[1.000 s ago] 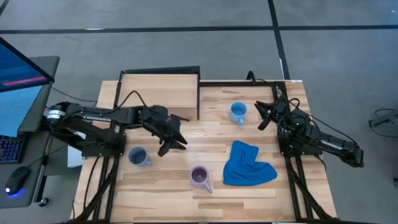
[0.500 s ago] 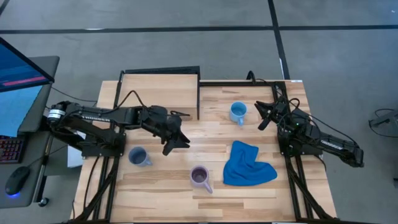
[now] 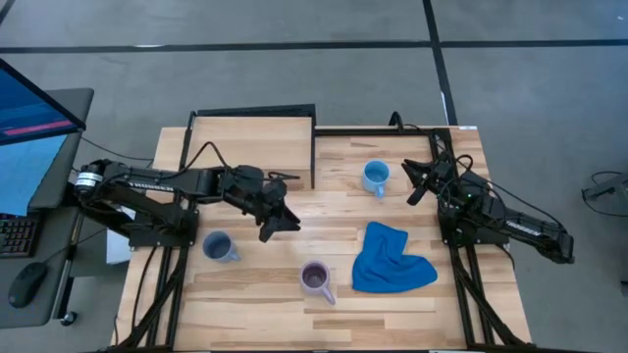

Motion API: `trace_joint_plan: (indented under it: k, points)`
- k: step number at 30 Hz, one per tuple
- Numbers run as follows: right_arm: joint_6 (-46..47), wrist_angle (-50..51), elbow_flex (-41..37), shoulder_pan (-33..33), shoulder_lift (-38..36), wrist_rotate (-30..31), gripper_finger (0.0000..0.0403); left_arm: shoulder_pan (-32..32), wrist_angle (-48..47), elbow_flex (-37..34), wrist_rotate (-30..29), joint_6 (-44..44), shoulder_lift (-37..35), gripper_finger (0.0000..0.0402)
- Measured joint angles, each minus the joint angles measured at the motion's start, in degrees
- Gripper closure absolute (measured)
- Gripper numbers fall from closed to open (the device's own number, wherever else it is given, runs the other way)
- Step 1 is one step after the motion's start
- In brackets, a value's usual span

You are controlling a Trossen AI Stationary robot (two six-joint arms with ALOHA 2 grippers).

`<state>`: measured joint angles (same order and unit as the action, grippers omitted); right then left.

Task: Stack small to large cups/mugs on shelf
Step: Put the pink cup on the shelf

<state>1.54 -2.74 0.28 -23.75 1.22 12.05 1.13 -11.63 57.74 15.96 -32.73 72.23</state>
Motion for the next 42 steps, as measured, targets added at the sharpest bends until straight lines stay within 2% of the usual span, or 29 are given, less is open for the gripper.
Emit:
trace_joint_plan:
  k: [5,8,12,15,20,25,34,42]
  points:
    - [0.0,0.0,0.0,0.0,0.0,0.0,0.0310,0.0,0.2,0.0,-0.2,3.0,0.0,0.0265]
    - [0.0,0.0,0.0,0.0,0.0,0.0,0.0310,0.0,0.2,0.0,-0.1,3.5,0.0,0.0240]
    - [-0.3,0.0,0.0,0.0,0.0,0.0,0.0310,0.3,1.8,0.0,3.4,7.5,0.0,0.0201]
    - [-0.5,0.0,0.0,0.0,0.0,0.0,0.0310,0.9,3.8,0.0,3.9,6.2,0.0,0.0181]
    - [-0.5,0.0,0.0,0.0,0.0,0.0,0.0310,1.5,3.2,0.0,1.3,6.5,0.0,0.0168]
    - [-0.5,0.0,0.0,0.0,0.0,0.0,0.0310,1.8,-1.2,0.0,0.0,2.1,0.0,0.0168]
    - [-1.4,0.0,0.0,0.0,0.0,0.0,0.0310,5.4,-8.9,1.4,-8.1,2.0,0.1,0.0168]
    - [-2.0,0.0,0.0,0.0,0.0,0.0,0.0310,8.9,-31.5,16.3,-22.2,5.1,6.9,0.0168]
